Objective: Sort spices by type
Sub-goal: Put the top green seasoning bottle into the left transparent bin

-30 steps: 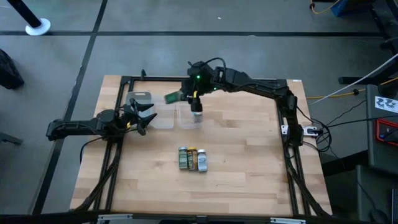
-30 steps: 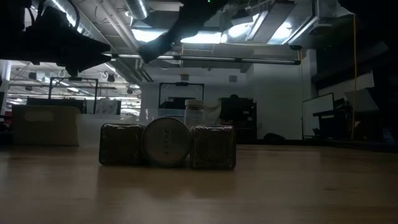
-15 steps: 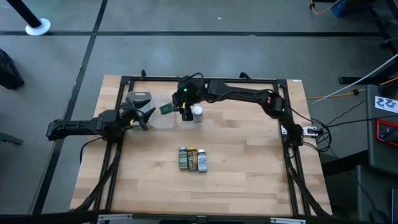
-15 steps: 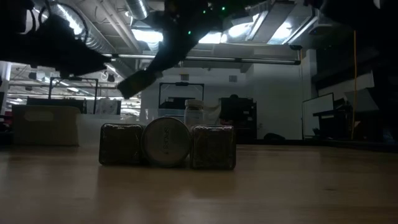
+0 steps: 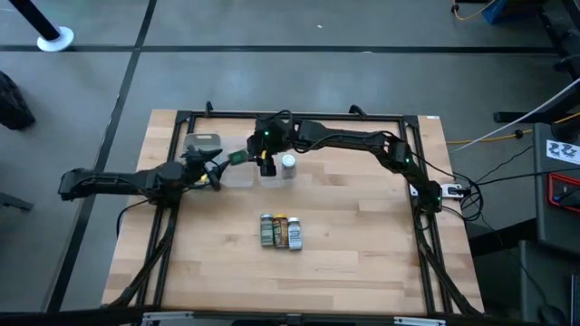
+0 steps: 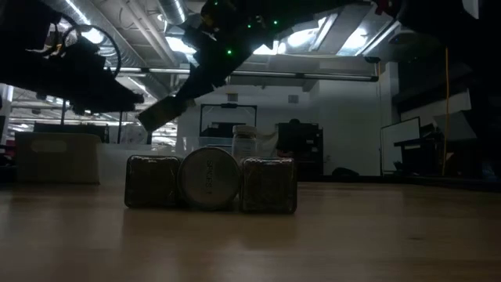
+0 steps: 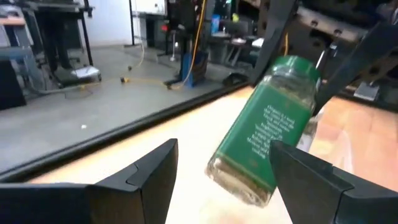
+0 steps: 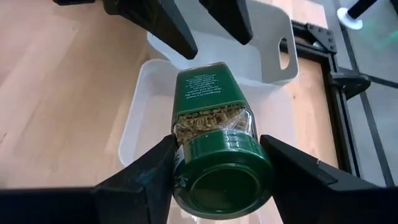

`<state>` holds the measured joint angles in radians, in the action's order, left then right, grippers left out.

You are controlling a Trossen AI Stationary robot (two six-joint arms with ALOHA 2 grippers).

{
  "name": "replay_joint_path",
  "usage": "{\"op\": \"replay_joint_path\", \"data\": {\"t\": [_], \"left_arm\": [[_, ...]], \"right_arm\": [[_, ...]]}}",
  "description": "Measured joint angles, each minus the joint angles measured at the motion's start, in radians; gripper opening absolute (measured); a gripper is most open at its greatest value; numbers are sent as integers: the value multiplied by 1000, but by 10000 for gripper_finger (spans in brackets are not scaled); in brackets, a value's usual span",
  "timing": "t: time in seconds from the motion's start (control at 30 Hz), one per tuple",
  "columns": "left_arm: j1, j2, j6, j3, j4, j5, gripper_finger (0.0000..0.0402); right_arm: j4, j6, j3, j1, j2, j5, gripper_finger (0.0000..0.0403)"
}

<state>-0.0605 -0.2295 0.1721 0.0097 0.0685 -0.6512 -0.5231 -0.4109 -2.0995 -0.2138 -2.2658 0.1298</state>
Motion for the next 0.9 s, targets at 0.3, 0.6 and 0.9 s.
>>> {"op": "replay_joint_path", "data": {"t": [0.3,0.6,0.9], "left_arm": [[0,-149,165,0,-1,-6,237],[0,-260,299,0,-1,-6,237],[0,-305,329,0,0,-9,237]], "right_arm": [[-10,32,0,1,-13,8,214],[-27,86,0,15,-19,24,214],[9,110,0,19,-29,40,214]]}}
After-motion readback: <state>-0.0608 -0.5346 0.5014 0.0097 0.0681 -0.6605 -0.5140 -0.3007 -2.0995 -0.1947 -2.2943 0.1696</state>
